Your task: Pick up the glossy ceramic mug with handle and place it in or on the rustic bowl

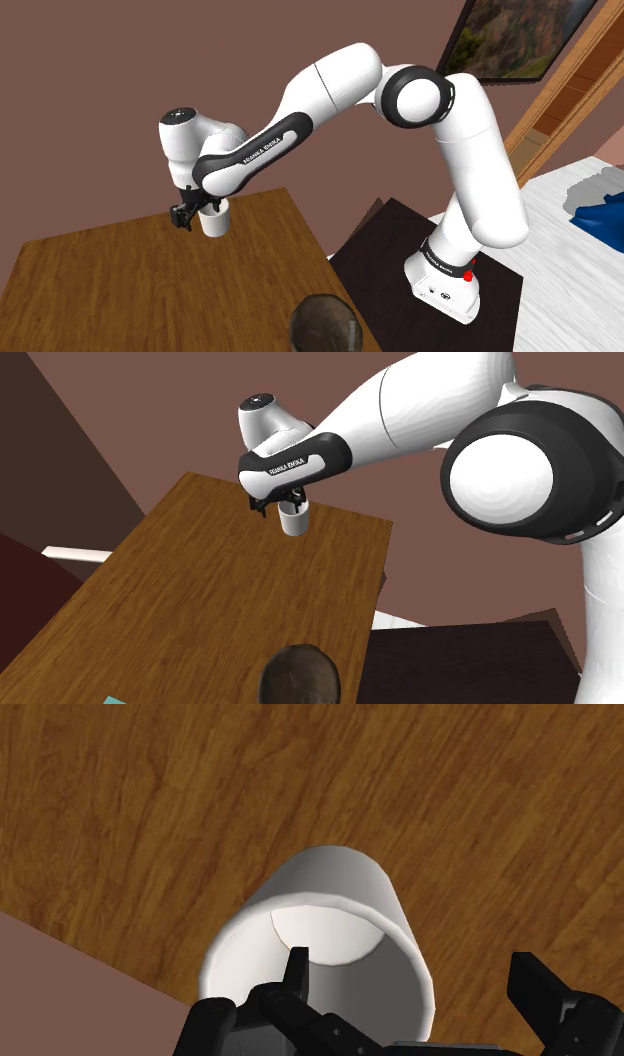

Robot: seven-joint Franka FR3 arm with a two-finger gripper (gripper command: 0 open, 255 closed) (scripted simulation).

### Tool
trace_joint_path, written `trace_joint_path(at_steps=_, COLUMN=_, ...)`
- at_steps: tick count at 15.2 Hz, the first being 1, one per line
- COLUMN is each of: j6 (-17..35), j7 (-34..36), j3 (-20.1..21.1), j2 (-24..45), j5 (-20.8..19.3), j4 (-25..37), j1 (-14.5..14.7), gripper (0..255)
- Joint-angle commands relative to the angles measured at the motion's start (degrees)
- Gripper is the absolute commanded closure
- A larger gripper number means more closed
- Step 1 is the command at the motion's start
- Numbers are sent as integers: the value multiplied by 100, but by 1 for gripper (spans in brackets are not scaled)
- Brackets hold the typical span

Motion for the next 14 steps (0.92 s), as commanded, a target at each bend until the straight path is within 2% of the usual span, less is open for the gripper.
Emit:
trace_joint_path(at_steps=1, j6=17, j7=2, j3=-6, j2=21, j5=-7, j4=7, j1=3, gripper=0)
trace_joint_path(at_steps=6, j6=17, j7=2, j3=-6, j2=20, j5=-7, j4=6, j1=3, gripper=0)
trace_joint_path(at_steps=7, j6=17, j7=2, j3=-6, j2=20, j5=-7, j4=6, j1=3, gripper=255)
trace_joint_path(at_steps=14, j6=17, j7=2, j3=-6, j2=19, j5=-7, j4=6, j1=3, gripper=255)
